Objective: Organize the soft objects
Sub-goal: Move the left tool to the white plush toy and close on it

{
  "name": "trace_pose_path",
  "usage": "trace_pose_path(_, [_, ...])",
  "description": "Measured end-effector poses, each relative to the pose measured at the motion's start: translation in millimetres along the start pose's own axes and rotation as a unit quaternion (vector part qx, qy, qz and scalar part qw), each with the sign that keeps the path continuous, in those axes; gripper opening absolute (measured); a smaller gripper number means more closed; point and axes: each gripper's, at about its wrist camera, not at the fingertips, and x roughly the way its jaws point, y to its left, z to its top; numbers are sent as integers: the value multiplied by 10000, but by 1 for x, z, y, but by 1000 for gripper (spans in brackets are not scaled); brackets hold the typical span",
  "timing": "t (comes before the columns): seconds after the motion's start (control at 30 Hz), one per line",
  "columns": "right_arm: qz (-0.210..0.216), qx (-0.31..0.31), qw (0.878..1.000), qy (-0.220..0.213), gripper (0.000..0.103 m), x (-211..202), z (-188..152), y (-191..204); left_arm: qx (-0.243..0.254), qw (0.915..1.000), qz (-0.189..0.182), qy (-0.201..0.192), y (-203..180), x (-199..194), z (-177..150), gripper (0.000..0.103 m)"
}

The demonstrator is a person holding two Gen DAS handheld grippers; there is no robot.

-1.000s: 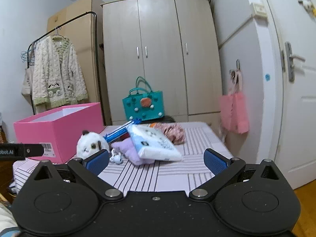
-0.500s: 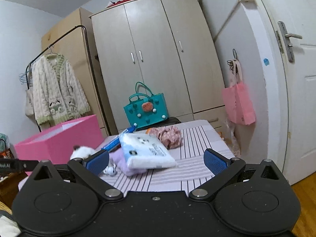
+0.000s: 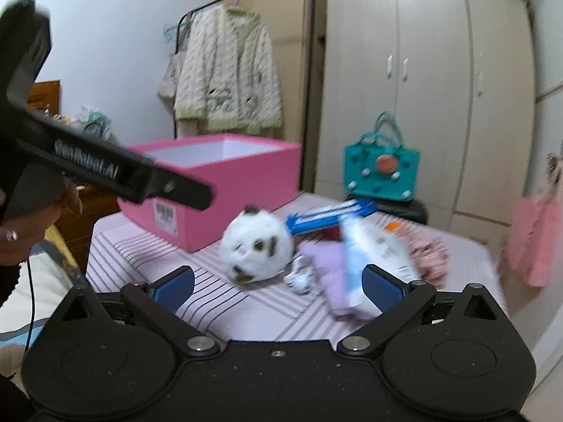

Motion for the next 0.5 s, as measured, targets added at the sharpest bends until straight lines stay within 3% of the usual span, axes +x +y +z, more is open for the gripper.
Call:
trace_pose_path(0.23, [531, 202, 9984, -26, 94, 42, -1, -3, -58, 9972, -562, 489, -4, 37, 1, 82])
trace_pose_path(0.5, [289, -30, 9995, 87, 87, 79, 0, 2, -78, 9979, -242, 599, 0, 75, 5, 82])
